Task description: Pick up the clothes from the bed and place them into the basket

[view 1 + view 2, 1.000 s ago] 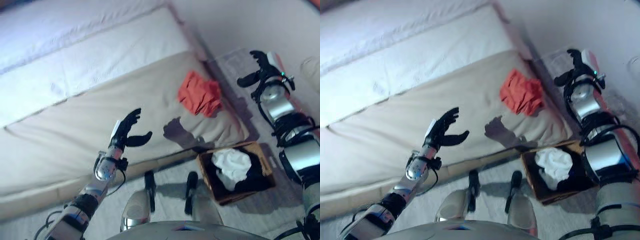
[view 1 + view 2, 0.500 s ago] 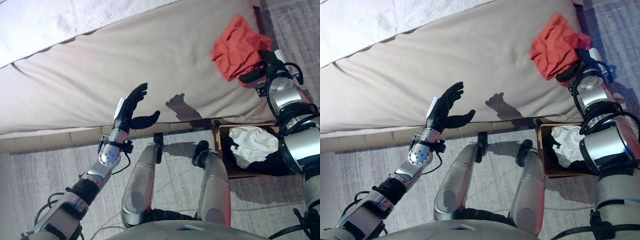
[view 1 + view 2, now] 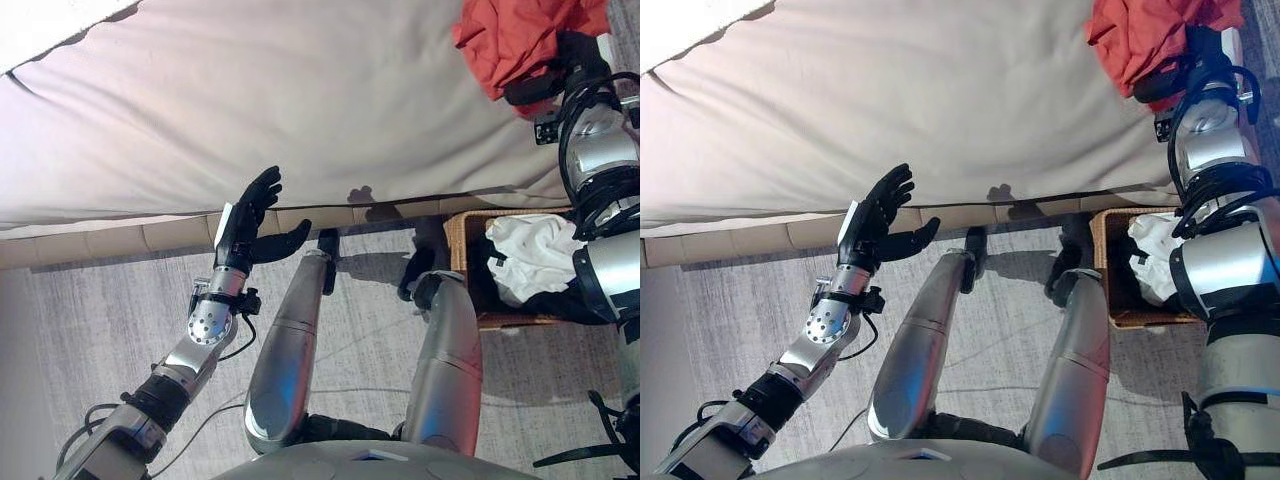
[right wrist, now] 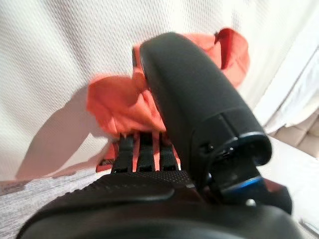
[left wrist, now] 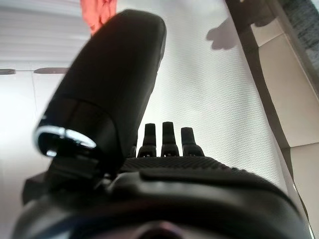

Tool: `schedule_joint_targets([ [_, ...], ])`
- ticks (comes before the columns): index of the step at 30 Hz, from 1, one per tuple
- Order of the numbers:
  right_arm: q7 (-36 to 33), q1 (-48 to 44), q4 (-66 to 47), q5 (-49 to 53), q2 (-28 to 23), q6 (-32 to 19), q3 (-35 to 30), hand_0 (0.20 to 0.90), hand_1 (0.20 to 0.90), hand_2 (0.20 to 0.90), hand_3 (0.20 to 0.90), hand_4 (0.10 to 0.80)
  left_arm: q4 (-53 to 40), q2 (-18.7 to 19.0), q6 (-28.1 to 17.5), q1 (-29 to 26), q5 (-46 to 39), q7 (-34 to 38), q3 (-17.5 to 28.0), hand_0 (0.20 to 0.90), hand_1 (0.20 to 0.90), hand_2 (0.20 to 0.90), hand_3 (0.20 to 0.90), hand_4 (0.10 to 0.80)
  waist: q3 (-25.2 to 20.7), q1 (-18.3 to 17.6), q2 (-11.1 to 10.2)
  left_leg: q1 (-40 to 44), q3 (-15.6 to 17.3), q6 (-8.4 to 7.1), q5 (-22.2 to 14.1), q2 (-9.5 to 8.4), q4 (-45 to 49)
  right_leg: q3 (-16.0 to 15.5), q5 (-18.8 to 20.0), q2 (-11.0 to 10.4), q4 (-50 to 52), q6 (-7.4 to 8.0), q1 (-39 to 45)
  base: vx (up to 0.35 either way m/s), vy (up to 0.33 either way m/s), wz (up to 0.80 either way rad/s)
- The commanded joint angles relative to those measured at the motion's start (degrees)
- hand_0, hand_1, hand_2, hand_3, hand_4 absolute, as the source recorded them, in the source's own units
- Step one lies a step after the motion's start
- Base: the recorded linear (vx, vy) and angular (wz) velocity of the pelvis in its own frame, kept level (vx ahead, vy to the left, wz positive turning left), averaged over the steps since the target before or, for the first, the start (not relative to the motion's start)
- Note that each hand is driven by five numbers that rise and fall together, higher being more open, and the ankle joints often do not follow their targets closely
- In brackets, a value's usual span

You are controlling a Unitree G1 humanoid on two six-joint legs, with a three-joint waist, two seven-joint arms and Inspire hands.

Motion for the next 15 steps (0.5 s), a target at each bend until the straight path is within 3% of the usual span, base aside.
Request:
schedule_joint_targets([
  [1,-2.2,-8.6,-3.1,1.5,-3.9,-7.3,0.6,0.3,0.3,0.3,0.2,0.1,-8.2,2.3,-6.1,1.9,-1.0,-0.3,4.0,0.9,0.9,0.9,0.9,0.8,-2.4,1.5,2.3,2.0,3.4,3.97,-5.2,-3.0,2.4,-3.8,-5.2,3.1,2.3,-3.01,6.7,-0.018,0.001,0.08],
  [9,-2.8,-7.8,-1.9,3.1,-5.2,-8.2,-1.1,0.3,0.3,0.3,0.2,0.1,-6.2,2.6,-7.7,2.6,-0.6,-1.0,4.2,0.9,0.9,0.9,0.9,0.8,-2.4,1.6,0.3,12.1,3.4,2.77,-3.1,-2.61,-2.5,-5.7,-4.8,3.3,-4.3,-3.19,18.2,0.005,0.004,0.01],
  [15,-0.7,-6.8,-0.9,4.5,-7.4,-7.3,-1.7,0.3,0.3,0.3,0.2,0.1,-4.7,2.3,-6.4,3.1,0.3,-1.0,4.1,0.9,0.9,0.9,0.9,0.8,-7.1,2.0,-2.3,22.3,2.9,2.29,-2.5,-1.2,-10.2,-7.6,-3.8,2.9,-13.4,-3.1,29.6,0.089,0.023,-0.02],
])
